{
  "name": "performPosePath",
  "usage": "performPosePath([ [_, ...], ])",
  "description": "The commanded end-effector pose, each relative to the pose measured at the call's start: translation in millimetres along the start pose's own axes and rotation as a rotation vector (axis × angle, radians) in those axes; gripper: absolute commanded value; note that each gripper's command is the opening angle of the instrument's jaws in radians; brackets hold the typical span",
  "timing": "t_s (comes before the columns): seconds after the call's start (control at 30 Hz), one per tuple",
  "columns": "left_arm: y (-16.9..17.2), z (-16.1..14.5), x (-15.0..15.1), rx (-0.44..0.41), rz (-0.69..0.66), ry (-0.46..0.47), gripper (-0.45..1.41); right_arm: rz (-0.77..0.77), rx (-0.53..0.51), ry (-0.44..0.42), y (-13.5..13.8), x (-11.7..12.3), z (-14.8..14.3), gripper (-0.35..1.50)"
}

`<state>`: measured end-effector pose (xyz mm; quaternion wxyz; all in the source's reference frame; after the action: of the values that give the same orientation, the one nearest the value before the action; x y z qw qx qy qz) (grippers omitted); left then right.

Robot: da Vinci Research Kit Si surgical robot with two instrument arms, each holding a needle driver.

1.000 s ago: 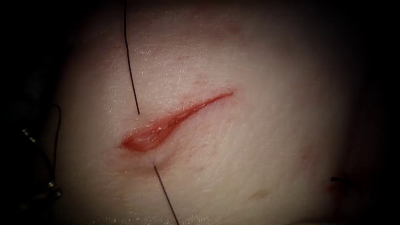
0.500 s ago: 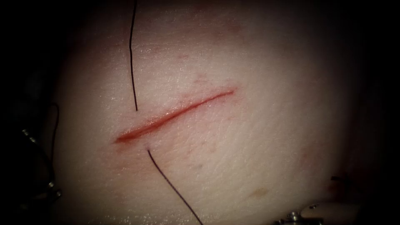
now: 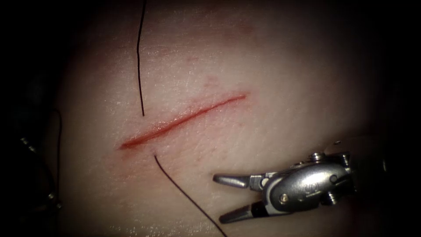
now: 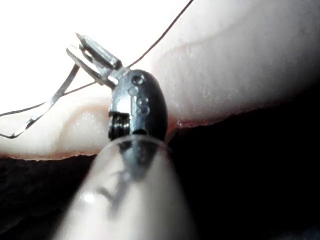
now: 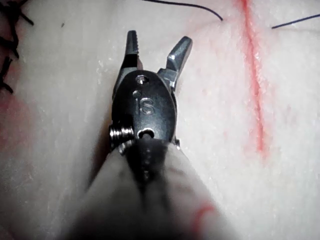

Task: Wound Closure

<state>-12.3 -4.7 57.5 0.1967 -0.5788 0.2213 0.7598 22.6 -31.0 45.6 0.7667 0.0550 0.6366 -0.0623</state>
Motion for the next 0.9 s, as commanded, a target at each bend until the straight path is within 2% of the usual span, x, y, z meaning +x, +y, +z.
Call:
performPosePath([
  [0.03, 1.1, 0.4, -0.5, 0.000, -0.004, 0.000, -0.45, -0.006, -0.005, -0.005, -0.1, -0.8, 1.4, 1.45],
  [0.2, 1.3, 0.8, -0.4, 0.003, -0.004, -0.002, -0.45, -0.035, -0.036, -0.001, 1.1, -2.1, 3.5, 1.38],
  [0.43, 1.4, 0.5, -0.4, 0.002, -0.003, -0.001, -0.45, -0.050, -0.048, 0.030, 2.4, -4.5, 8.2, 1.33],
  [0.7, 1.4, 0.4, -0.5, 0.002, -0.002, 0.000, -0.45, -0.071, -0.047, 0.048, 2.2, -4.8, 12.1, 1.21],
  [0.73, 1.5, 0.4, -0.5, 0.001, -0.002, 0.001, -0.45, -0.073, -0.042, 0.057, 2.3, -4.8, 12.4, 1.14],
  [0.77, 1.5, 0.4, -0.5, 0.001, -0.002, 0.001, -0.45, -0.073, -0.042, 0.058, 2.3, -4.8, 12.4, 0.99],
  [0.83, 1.4, 0.4, -0.6, 0.001, -0.002, 0.001, -0.45, -0.085, -0.040, 0.060, 2.3, -4.9, 12.1, 0.56],
  [0.87, 1.4, 0.4, -0.6, 0.001, -0.002, 0.001, -0.45, -0.091, -0.038, 0.062, 2.2, -4.9, 11.9, 0.24],
  [0.9, 1.4, 0.4, -0.6, 0.001, -0.002, 0.001, -0.45, -0.097, -0.036, 0.064, 2.2, -4.9, 11.6, -0.28],
])
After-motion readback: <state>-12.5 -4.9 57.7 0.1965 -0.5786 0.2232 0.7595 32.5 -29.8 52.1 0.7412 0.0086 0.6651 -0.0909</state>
